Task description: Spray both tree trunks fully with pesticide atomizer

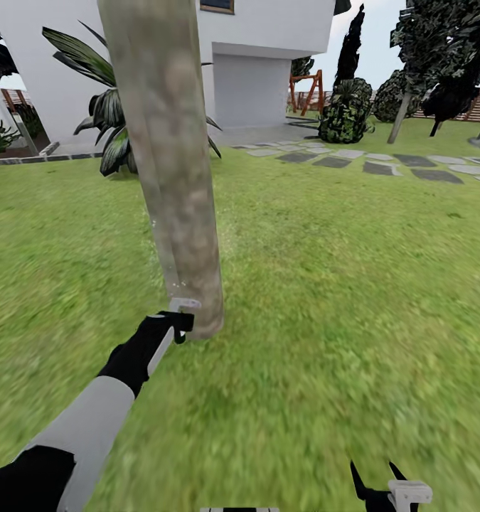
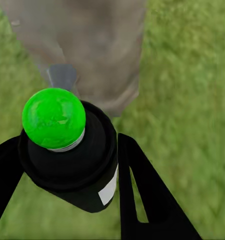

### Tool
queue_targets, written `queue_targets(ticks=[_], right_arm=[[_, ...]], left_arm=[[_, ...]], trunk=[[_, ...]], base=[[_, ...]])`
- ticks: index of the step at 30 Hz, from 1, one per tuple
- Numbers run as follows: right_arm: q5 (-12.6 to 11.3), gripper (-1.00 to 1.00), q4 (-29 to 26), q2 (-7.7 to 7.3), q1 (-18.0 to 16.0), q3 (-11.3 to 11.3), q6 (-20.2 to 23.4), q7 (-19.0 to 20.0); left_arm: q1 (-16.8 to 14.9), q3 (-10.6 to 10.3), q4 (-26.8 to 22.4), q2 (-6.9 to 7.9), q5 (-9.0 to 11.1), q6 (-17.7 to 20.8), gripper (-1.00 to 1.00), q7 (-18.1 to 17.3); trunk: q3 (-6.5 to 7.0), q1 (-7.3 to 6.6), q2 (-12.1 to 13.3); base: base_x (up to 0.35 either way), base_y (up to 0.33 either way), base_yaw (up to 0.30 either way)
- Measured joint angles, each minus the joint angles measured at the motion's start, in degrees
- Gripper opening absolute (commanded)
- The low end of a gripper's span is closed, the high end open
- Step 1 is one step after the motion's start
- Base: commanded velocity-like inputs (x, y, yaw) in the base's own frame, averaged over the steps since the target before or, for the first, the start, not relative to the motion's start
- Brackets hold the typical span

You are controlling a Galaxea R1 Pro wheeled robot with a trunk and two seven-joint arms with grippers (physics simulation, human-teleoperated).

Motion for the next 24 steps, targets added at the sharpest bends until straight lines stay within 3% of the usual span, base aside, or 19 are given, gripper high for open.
queue_targets(ticks=[2,4,5,7,9,10,14,16,20,24], right_arm=[[0.0,1.0,0.0,0.0,0.0,0.0,0.01,0.0],[0.0,1.0,0.0,0.0,0.0,-0.01,0.01,0.0],[0.01,1.0,0.0,0.0,0.0,0.0,0.02,0.0],[0.01,1.0,0.0,0.0,0.0,0.01,0.0,0.0],[0.0,1.0,0.0,0.0,0.0,0.0,-0.02,0.0],[0.0,1.0,0.0,0.0,0.0,0.0,-0.02,0.0],[0.0,1.0,0.0,0.0,0.0,0.0,-0.01,0.0],[0.0,1.0,0.0,0.0,0.0,-0.01,-0.03,0.0],[0.0,1.0,0.0,0.0,0.0,-0.01,-0.04,0.0],[0.0,1.0,0.0,0.0,0.0,-0.03,-0.04,0.0]], left_arm=[[-0.2,-0.01,-1.38,-1.09,-0.15,2.27,-1.0,0.13],[-0.88,0.29,-2.83,-0.77,-0.57,4.83,-1.0,0.24],[-1.3,0.54,-3.42,0.06,-0.92,5.46,-1.0,0.35],[-2.1,1.96,-4.0,4.58,-0.83,6.04,-1.0,0.36],[-2.37,2.68,-4.16,5.86,0.18,6.11,-1.0,0.29],[-2.29,2.71,-4.54,5.82,0.42,6.13,-1.0,0.28],[-1.77,1.48,-10.45,-0.6,0.3,9.67,-1.0,0.38],[-1.79,-0.55,-12.09,-1.65,-0.29,10.91,-1.0,0.43],[-2.3,-0.74,-12.48,-1.22,-1.07,11.35,-1.0,0.56],[-3.05,4.58,-12.52,3.48,-1.43,13.27,-1.0,2.72]], trunk=[[0.0,0.0,0.0],[0.0,0.0,0.0],[0.0,0.0,0.0],[0.0,0.0,0.0],[0.0,0.0,0.0],[0.0,0.0,0.0],[0.0,0.0,0.0],[0.0,0.0,0.0],[0.0,0.0,0.0],[0.0,0.0,0.0]], base=[[-0.013,0.0,0.0],[-0.004,0.0,0.0],[0.0,0.0,0.0],[0.0,0.0,0.0],[0.0,0.0,0.0],[-0.039,0.0,0.0],[-0.281,0.0,0.0],[-0.131,0.0,0.0],[-0.021,0.0,0.0],[-0.001,0.0,0.0]])
